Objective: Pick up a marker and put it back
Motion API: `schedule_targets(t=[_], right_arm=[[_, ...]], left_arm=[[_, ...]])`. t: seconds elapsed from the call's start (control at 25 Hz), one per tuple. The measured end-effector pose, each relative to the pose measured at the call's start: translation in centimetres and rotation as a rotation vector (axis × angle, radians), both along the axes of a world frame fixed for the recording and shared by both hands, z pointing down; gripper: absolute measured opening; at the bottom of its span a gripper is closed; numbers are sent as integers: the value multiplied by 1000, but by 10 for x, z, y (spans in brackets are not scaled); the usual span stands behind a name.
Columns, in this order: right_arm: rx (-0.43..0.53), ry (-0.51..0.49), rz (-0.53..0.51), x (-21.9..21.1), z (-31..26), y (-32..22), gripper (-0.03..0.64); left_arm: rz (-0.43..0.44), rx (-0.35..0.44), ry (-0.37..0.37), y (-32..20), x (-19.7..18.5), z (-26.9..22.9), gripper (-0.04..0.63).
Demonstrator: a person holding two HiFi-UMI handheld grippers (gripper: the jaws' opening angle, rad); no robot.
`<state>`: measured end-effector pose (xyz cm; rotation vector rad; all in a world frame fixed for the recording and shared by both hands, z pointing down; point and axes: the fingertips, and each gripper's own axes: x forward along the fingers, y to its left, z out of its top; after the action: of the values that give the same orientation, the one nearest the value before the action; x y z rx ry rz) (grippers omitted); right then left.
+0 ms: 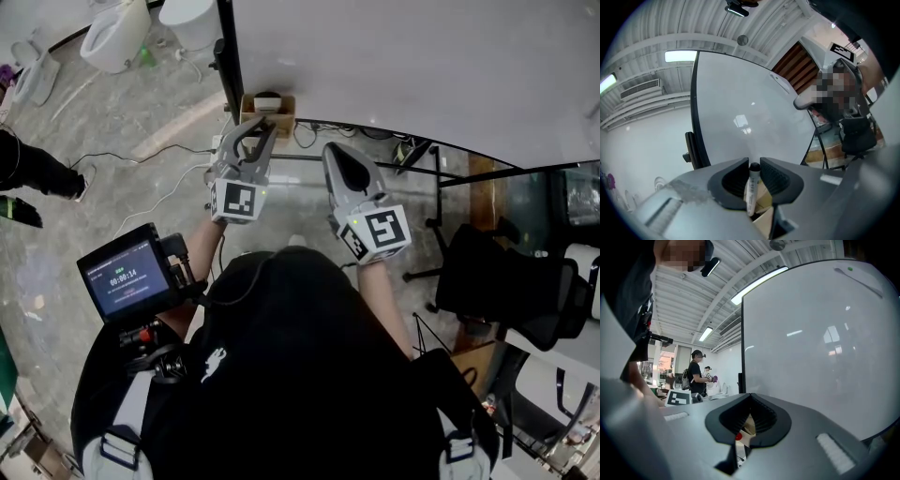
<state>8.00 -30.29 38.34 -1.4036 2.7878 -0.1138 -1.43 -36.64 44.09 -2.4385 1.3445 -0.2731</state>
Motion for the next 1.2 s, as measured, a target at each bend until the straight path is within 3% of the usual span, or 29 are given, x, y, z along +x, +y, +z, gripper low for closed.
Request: schedule_targets(t=[0.28,0.64,1.2], right_arm=[[-1,8,-8,-2,5,0,9],[-5,2,-3,13,12,1,9],[1,25,0,17,11,2,9]], left_arm=[[29,-33,-34,4,17,15,89],[80,-58,-138,1,54,44,100],[90,-127,-143,-2,65,63,114]])
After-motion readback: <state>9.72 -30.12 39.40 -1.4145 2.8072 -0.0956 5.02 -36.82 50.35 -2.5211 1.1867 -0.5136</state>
